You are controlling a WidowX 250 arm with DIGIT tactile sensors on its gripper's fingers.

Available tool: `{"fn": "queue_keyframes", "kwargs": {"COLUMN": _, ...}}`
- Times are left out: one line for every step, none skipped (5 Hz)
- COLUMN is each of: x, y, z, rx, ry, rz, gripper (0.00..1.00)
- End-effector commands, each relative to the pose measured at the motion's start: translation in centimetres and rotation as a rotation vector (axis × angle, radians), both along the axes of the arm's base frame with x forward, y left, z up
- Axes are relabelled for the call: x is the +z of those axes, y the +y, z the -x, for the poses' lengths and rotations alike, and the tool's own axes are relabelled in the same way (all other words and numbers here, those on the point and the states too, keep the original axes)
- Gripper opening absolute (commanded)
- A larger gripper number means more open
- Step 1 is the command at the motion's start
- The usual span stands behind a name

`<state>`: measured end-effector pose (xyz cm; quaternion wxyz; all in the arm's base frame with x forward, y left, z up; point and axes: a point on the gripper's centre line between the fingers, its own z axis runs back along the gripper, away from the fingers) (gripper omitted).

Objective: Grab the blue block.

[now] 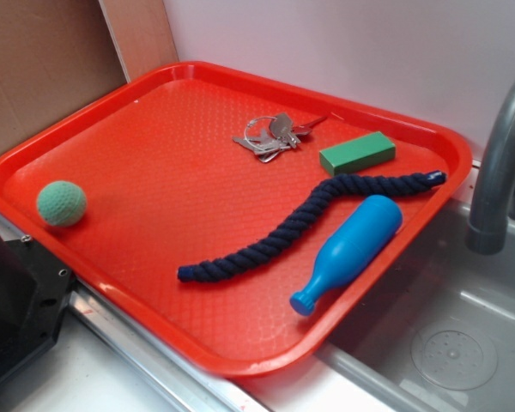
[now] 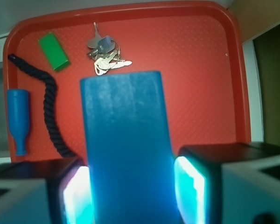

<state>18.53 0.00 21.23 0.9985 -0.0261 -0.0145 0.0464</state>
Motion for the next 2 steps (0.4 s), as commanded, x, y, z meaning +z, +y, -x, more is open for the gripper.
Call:
{"fn": "queue_keyframes", "kwargs": {"x": -0.28, "y": 0.25, "z": 0.37, "rx": 0.005, "ry": -0.017, "rz": -0.010, "gripper": 0.00}}
{"fn": "queue_keyframes", "kwargs": {"x": -0.65, "y": 0.06, "z": 0.16, "rx": -0.004, "ry": -0.014, "rz": -0.011, "gripper": 0.00}}
